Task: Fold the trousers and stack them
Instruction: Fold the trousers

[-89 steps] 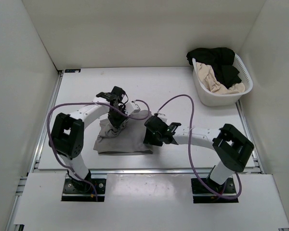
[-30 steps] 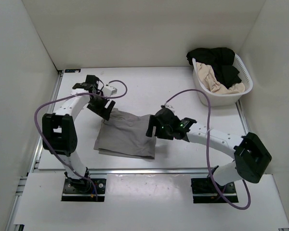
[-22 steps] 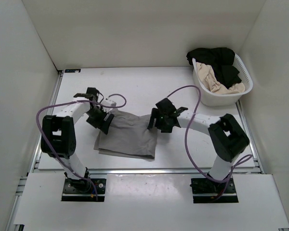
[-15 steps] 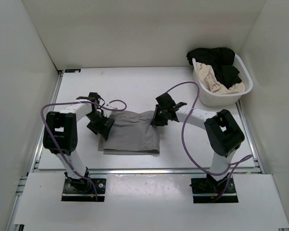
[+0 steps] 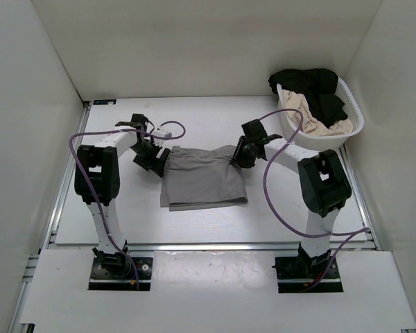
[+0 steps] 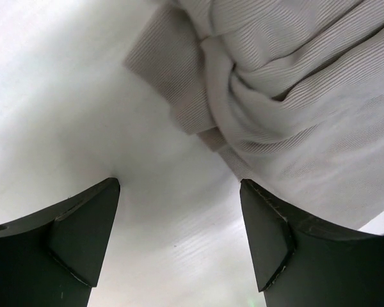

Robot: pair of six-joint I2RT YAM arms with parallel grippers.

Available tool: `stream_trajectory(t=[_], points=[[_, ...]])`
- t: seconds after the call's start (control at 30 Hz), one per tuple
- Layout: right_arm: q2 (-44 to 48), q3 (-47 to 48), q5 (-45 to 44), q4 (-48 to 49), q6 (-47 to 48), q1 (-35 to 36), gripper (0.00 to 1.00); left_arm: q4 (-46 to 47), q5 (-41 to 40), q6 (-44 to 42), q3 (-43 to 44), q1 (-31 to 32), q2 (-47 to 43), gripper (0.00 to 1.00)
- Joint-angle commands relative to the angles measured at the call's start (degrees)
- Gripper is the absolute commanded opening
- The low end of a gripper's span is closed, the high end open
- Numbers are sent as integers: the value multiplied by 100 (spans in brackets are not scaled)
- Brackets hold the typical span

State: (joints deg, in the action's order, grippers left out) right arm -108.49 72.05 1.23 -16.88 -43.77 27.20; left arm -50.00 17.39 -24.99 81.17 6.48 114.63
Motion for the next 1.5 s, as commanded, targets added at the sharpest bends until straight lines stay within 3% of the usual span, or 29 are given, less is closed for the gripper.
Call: stream_trajectory(t=[0.0,0.1,0.13,0.27,0.33,0.5,0.67,0.93,1.13,1.47], points=[[257,81,-403,-288,105,-110,43,60,204,82,250,11,16,87],[591,-155,-694,-289,-17,30,57,60,361,82,391,11,-37,87],[748,-156,-817,-420,-113,118,71,60,414,82,443,11,24,87],[1249,-420,-1546,-710,-334,242,95,-185,415,135,865,64,191,87],[1644,-420,-1906,-964,-334,373,99,-299,415,135,1137,64,191,87],[2305,387,-2768,-2484,26,444,99,-545,-111,416,1700,-138,-537,100],[2990,679,-2926,-3495,369,382,99,-976,-508,697,1921,-638,-1266,100],[4035,1083,-3033,-4867,457,5,99,-1380,-798,970,954,-1596,-2646,100],[4292,978,-3147,-5026,580,-119,99,-1705,-658,1032,681,-2045,-2911,100],[4450,583,-2927,-4763,642,-119,99,-1777,-605,1084,559,-2046,-3262,100]])
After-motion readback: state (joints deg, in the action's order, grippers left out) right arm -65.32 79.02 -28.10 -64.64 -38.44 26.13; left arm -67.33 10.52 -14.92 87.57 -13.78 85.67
